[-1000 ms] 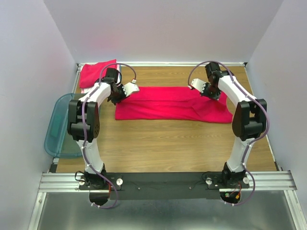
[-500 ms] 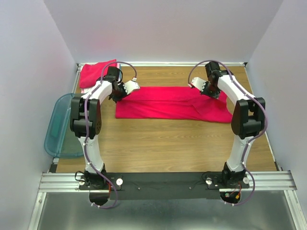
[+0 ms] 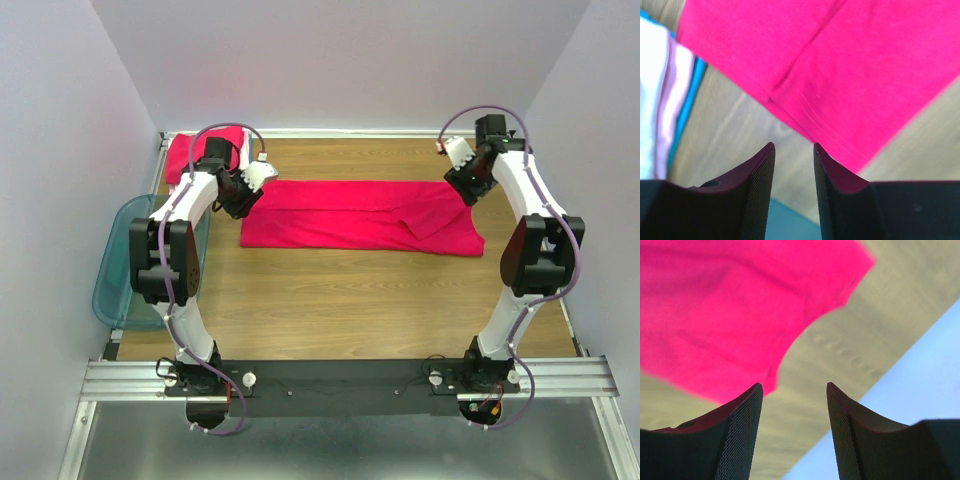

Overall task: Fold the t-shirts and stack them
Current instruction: Fold the other side of the tshirt into a rectangle

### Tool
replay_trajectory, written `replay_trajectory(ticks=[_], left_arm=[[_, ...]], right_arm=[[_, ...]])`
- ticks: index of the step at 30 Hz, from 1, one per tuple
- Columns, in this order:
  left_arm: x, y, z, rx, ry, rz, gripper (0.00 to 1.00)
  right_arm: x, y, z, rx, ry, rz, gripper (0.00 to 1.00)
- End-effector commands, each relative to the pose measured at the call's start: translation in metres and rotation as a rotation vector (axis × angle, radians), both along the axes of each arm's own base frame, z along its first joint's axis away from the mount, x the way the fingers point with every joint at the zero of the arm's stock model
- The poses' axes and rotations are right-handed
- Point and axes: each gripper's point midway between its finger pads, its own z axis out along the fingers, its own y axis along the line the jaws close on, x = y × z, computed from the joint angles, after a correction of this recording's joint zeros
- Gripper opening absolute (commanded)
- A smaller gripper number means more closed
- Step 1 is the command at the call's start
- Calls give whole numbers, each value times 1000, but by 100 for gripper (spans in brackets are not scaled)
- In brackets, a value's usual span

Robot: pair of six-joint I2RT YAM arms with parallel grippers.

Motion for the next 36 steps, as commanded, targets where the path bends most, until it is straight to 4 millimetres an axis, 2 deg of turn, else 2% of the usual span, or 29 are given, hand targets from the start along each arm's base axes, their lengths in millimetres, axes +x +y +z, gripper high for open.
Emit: replay_trajectory(ticks=[1, 3, 4, 7, 15, 22, 28, 33, 36], left_arm=[[-40, -16, 1, -143, 106, 45, 45], [-52, -17, -4, -162, 135, 65, 45], [-56, -19, -6, -175, 151, 73, 51], [-66, -19, -15, -195, 184, 94, 51], [-82, -13, -40, -193, 257, 149, 51], [-81, -12, -47, -202, 276, 167, 52], [-74, -15, -44, -237, 286, 170, 52], [-76, -19, -46, -253, 321, 159, 52], [-71, -13, -44, -224, 293, 177, 52]], right_arm=[[-52, 8, 1, 256, 121, -156, 61], [-72, 2, -3, 369, 191, -236, 60], [-81, -3, -5, 432, 221, -282, 60], [-95, -9, -13, 502, 272, -352, 60], [-117, -15, -49, 548, 378, -449, 59], [-122, -16, -73, 553, 400, -469, 58], [-122, -18, -88, 541, 405, -470, 57], [-123, -18, -93, 540, 411, -470, 51], [-124, -18, -95, 541, 412, -469, 48]])
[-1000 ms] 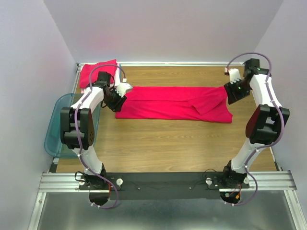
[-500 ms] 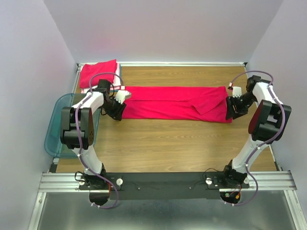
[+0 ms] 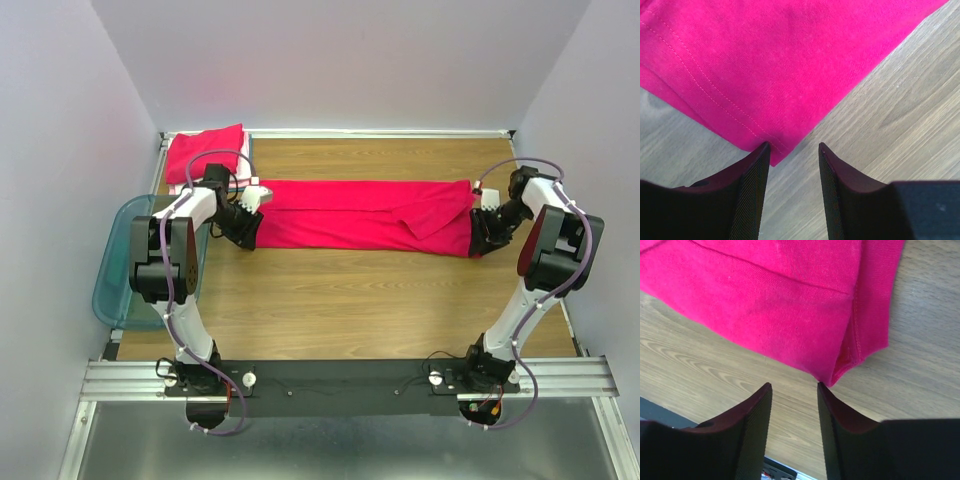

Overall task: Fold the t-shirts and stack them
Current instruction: Fold the other side of the tshirt into a rectangle

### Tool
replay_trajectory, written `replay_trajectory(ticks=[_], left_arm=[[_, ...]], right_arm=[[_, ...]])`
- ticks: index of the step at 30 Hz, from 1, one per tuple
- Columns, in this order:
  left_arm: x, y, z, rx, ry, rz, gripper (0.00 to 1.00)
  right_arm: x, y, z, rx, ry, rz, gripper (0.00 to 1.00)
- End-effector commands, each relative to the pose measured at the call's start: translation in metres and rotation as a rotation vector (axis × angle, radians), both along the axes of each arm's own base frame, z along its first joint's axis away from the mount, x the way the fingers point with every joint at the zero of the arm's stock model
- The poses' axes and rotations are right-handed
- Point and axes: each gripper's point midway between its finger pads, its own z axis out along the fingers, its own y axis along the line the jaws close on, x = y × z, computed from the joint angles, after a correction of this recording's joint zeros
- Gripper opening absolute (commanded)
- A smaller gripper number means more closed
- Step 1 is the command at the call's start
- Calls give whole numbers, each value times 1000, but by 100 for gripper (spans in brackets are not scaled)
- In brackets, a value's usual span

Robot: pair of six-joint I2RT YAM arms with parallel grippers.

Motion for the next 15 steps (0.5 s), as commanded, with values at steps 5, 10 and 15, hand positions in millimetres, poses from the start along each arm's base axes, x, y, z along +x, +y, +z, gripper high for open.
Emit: replay_trajectory(ticks=[5, 10, 15], left_arm=[[13, 15, 15, 66, -38, 55, 52], [11, 28, 9, 136, -32, 74, 52], [4, 31, -2, 159, -2, 77, 50]], right_arm=[[6, -1, -7, 19, -19, -5, 45], [8, 0, -5, 27, -25, -4, 38], [9, 0, -4, 26, -34, 4, 27]])
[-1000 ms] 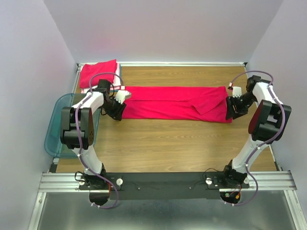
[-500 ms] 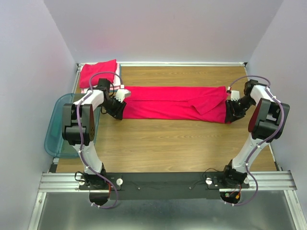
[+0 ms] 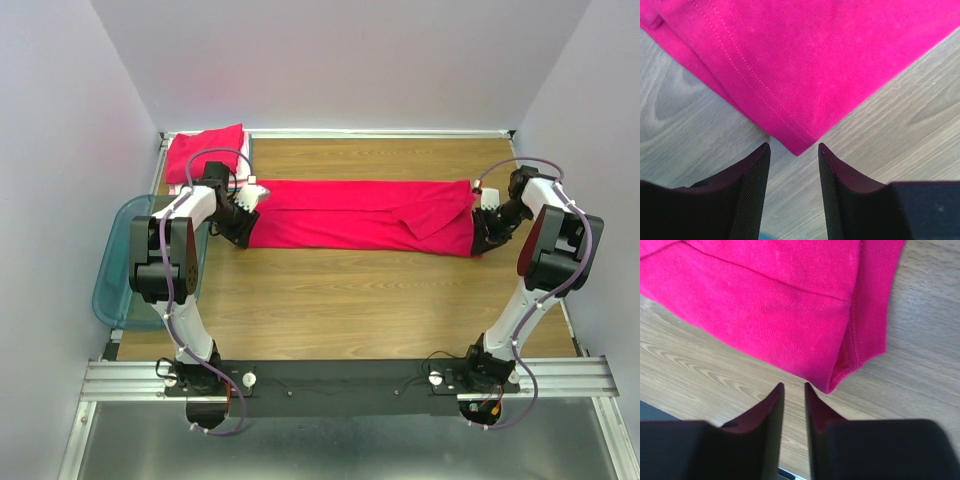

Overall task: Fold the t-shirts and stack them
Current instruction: Fold the other side of the tshirt into a rectangle

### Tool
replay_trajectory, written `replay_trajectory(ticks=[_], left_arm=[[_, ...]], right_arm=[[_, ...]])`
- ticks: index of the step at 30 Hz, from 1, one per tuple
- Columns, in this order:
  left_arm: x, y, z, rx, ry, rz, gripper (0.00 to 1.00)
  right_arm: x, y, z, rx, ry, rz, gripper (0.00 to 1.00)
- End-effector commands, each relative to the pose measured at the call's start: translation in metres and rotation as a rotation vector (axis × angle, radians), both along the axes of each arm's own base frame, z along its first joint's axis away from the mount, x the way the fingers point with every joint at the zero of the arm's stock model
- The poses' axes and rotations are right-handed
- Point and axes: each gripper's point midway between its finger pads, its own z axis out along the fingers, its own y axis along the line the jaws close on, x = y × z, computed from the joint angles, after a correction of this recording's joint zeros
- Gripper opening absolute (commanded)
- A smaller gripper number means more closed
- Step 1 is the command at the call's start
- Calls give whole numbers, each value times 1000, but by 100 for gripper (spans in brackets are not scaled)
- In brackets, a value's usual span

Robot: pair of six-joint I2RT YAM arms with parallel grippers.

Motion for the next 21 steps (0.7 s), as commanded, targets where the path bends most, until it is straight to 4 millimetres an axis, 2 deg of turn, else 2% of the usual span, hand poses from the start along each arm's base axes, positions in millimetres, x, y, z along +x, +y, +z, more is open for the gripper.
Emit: replay_trajectory(ticks=[1, 4, 7, 9, 10, 11, 21], left_arm=[[-5, 10, -3, 39, 15, 27, 49], [-5, 9, -7, 34, 20, 21, 40], [-5, 9, -9, 39, 25, 13, 17], [-5, 11, -8, 46, 25, 10, 11], [-5, 12, -8, 56, 27, 7, 4], [-4, 14, -7, 61, 23, 8, 1], [-6, 25, -6, 123, 25, -16, 0]], right_arm=[[7, -1, -1, 22, -22, 2, 25], [7, -1, -1, 21, -24, 2, 18], [9, -2, 1, 14, -30, 2, 11], [13, -5, 5, 2, -42, 2, 6], [14, -5, 5, -2, -45, 6, 1], [15, -7, 7, -8, -48, 5, 1], [29, -31, 21, -118, -82, 56, 1]])
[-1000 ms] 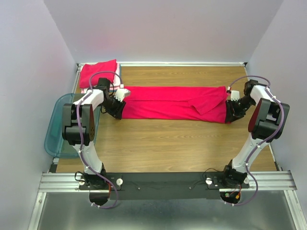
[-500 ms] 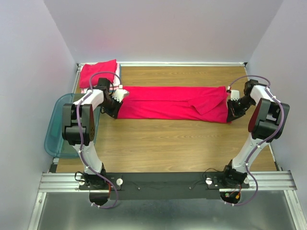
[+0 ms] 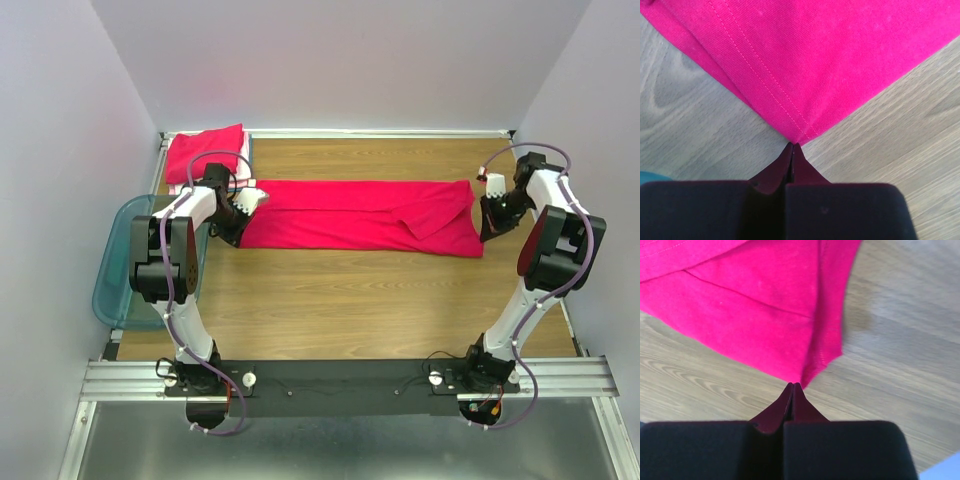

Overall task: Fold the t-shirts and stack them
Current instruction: Fold the other side of the tshirt into a rectangle

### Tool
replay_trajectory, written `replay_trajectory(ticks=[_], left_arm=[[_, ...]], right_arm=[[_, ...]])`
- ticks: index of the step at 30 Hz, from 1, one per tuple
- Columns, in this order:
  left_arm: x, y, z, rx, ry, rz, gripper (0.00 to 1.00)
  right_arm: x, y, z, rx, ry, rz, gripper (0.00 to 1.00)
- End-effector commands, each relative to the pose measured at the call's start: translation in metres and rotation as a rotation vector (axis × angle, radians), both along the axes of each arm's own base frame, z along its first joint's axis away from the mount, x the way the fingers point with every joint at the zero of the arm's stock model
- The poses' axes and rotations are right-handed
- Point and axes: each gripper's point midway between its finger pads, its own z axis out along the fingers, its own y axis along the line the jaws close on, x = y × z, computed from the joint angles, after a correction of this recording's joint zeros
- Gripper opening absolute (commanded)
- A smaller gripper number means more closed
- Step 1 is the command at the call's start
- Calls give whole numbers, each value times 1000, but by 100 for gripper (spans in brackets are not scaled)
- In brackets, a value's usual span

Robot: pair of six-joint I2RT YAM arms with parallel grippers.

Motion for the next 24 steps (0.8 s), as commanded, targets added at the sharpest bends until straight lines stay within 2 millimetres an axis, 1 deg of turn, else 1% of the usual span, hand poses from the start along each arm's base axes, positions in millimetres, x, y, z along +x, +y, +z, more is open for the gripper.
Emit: replay_trajectory(ticks=[1, 2, 3, 4, 6, 8, 12, 14, 17, 20, 21, 23, 24], left_arm=[[-2, 12, -1, 54, 14, -9, 0], [-2, 11, 0, 50, 14, -10, 0], [-2, 11, 0, 48, 15, -9, 0], [-1, 10, 1, 43, 12, -10, 0], [0, 9, 1, 34, 14, -9, 0], [0, 7, 0, 28, 15, -12, 0], [-2, 8, -1, 32, 19, -14, 0], [-2, 8, 0, 32, 14, -15, 0], [-3, 8, -1, 35, 17, -15, 0], [-3, 8, -1, 33, 17, -14, 0], [-3, 8, -1, 33, 16, -14, 0], [-3, 9, -1, 40, 13, -17, 0], [-4, 10, -1, 44, 15, -19, 0]], right_arm=[[1, -13, 2, -41, 11, 32, 2], [-3, -10, 2, -26, 31, 39, 11], [-7, -8, 2, -15, 41, 41, 37], [-10, -5, 1, -1, 47, 41, 46], [-18, -1, -5, 11, 63, 42, 56], [-21, 3, -10, 32, 75, 33, 60], [-19, 8, -21, 62, 87, 16, 60], [-17, 9, -23, 72, 87, 11, 60], [-14, 11, -27, 90, 90, 8, 57], [-13, 13, -28, 107, 93, 3, 46], [-13, 13, -28, 106, 95, 3, 36], [-12, 11, -27, 97, 92, 5, 24], [-11, 10, -25, 87, 87, 6, 13]])
